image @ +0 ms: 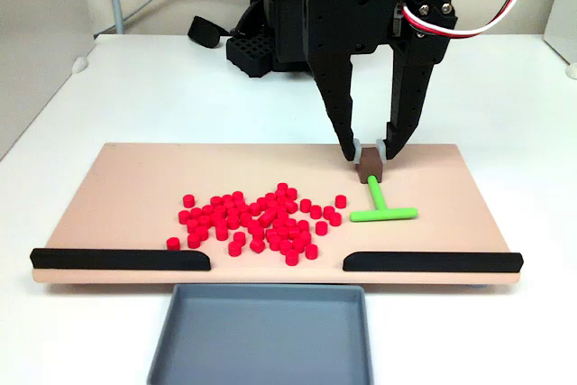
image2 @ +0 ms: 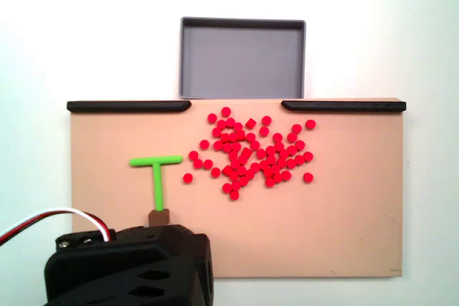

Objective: Grasp a green tool by the dark brown handle.

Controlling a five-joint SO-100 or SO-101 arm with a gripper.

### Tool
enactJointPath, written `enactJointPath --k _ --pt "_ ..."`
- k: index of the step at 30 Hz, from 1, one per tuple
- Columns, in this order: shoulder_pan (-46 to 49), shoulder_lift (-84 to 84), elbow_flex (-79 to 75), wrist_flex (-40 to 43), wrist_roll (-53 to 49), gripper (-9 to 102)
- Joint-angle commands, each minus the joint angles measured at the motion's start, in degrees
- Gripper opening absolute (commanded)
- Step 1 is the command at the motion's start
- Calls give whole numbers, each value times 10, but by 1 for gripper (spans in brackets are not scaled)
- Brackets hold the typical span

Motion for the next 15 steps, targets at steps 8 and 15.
enactJointPath --k 8,15 --pt "18 73 -77 120 -33 0" --pt "62 94 -83 143 -81 0"
